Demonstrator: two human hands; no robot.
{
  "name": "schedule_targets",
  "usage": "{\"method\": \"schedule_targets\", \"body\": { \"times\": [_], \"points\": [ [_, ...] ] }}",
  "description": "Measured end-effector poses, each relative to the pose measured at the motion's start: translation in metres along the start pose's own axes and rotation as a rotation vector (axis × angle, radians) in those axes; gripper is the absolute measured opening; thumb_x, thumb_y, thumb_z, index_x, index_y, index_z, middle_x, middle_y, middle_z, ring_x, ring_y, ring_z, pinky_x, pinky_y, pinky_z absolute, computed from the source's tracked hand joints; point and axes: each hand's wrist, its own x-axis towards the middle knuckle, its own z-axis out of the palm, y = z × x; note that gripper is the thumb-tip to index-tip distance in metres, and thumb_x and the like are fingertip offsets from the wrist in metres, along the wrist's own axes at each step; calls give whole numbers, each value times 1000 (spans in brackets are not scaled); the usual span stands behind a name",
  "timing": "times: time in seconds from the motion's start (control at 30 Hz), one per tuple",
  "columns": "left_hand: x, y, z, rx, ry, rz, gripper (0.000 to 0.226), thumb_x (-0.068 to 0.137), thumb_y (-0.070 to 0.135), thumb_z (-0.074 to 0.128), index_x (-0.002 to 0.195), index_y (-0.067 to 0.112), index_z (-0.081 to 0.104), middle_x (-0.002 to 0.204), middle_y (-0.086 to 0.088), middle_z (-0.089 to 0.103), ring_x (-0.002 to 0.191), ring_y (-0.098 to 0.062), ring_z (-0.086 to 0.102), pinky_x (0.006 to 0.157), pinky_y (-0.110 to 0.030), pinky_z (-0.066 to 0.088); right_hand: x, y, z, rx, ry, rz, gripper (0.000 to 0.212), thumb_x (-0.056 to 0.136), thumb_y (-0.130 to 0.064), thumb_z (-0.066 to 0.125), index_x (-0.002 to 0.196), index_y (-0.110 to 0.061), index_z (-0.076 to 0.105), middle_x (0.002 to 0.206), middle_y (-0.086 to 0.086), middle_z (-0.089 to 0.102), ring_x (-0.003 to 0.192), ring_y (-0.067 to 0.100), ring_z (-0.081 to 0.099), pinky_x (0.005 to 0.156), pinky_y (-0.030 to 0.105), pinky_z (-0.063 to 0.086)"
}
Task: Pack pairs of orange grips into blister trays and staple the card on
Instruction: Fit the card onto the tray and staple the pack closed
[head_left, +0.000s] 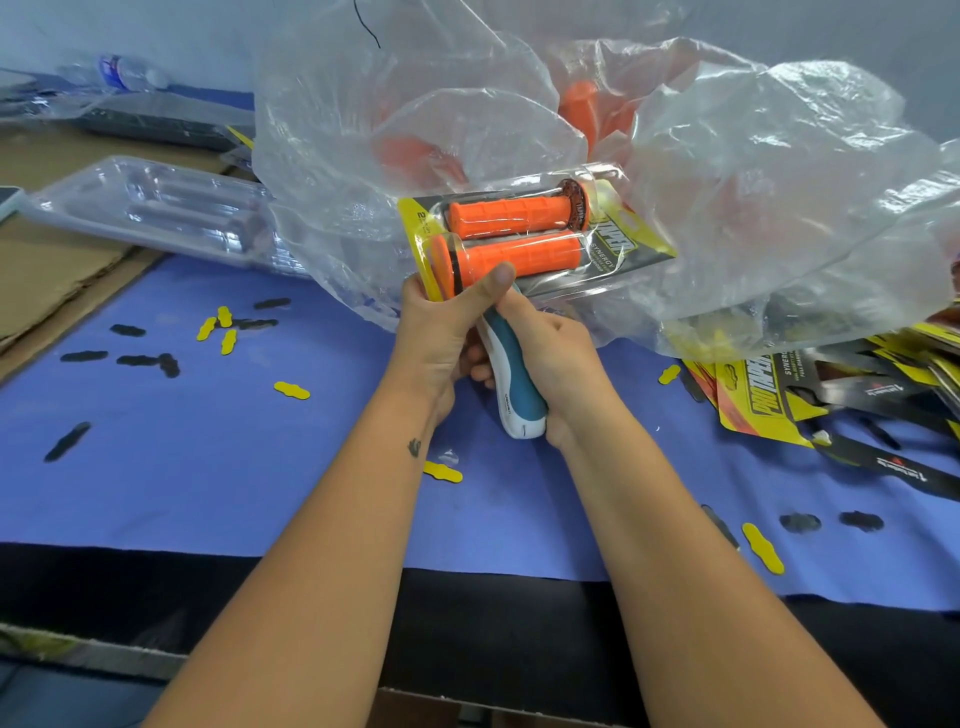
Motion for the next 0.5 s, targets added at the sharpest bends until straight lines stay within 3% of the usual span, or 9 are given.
{"method": "schedule_targets", "body": {
  "times": [0.13,0.27,0.5],
  "points": [
    [-1,-2,0,-16,7,17,65,61,35,84,107,15,43,60,-1,48,44,-18,40,40,-21,32,1,0,0,-14,12,10,62,80,-50,72,88,12,68,67,17,69,56,22,63,58,32,55],
    [0,-3,0,-11,27,13,54,63,31,83,100,14,46,55,-1,48,43,-18,40,39,-20,31,0,-2,1,3,-5,15,47,84,-46,71,73,0,69,62,15,67,50,21,62,50,26,54],
    [2,-5,-2,-36,79,-1,35,76,20,79,95,18,50,67,-8,53,45,-18,43,39,-19,32,0,-3,3,3,-3,29,44,83,-41,73,72,1,69,60,17,66,47,22,61,47,26,51]
  ]
}}
